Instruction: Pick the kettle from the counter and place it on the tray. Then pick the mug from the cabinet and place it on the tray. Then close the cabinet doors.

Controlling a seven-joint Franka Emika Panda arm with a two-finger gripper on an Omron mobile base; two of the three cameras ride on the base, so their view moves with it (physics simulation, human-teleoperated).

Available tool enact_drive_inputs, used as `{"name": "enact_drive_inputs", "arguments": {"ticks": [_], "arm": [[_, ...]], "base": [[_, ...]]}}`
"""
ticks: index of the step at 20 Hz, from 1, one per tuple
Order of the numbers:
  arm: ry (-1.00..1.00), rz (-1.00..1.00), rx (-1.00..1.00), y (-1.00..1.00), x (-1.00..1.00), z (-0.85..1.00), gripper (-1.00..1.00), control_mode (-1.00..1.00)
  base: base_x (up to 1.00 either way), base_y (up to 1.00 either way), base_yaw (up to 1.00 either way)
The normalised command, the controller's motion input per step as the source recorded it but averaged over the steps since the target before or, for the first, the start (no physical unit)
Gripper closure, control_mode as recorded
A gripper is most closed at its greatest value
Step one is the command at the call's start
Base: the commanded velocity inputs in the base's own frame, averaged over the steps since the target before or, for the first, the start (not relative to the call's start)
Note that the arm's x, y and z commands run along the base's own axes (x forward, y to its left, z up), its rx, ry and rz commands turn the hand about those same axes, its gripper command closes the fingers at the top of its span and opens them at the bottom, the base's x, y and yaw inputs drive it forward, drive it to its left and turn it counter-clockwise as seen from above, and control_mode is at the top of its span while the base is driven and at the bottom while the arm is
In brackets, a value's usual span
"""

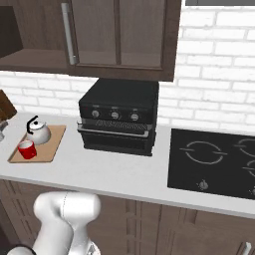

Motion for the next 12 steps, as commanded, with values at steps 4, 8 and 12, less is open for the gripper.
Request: {"name": "enact_drive_inputs", "arguments": {"ticks": [4, 8, 12], "arm": [[0.02, -0.16, -0.11, 0.95, -0.04, -0.11, -1.00, -1.00], [0.00, -0.27, -0.03, 0.83, -0.11, -0.15, -1.00, -1.00], [-0.02, -0.20, 0.00, 0.55, -0.11, -0.16, -1.00, -1.00]], "base": [[0.00, 0.00, 0.00], [0.00, 0.00, 0.00], [0.00, 0.00, 0.00]]}}
